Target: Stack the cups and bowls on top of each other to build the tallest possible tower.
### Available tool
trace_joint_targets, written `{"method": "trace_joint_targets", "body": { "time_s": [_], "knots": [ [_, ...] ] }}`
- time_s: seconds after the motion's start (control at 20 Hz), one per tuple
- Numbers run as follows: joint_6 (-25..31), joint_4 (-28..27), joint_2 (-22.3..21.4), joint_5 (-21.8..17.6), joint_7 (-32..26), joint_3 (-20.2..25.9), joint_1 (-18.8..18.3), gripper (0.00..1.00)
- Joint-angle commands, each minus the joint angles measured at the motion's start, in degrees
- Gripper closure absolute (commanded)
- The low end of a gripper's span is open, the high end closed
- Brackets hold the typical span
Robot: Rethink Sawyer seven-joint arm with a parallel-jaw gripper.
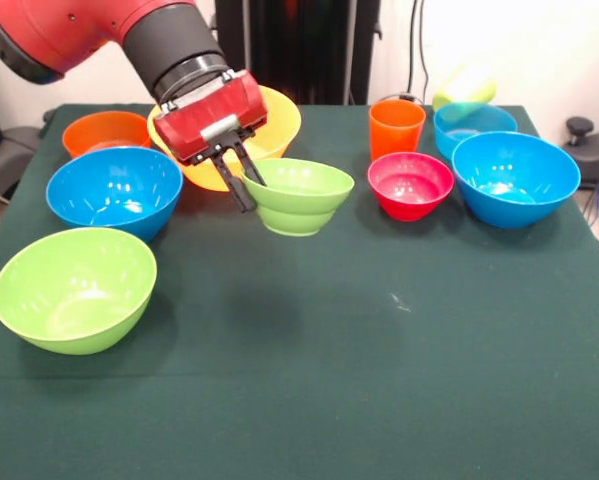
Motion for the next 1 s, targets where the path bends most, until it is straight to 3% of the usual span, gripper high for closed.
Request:
{"method": "trace_joint_targets", "body": {
  "time_s": [0.05, 0.75, 1.0],
  "knots": [
    [-1.8, 0.6, -12.3, -3.7, 5.7, -6.8, 6.5, 1.00],
    [-4.5, 1.9, -10.9, -2.3, 4.9, -7.4, 6.1, 1.00],
    [-6.5, 2.7, -7.7, -2.0, 4.6, -6.0, 5.0, 1.00]
  ]
}}
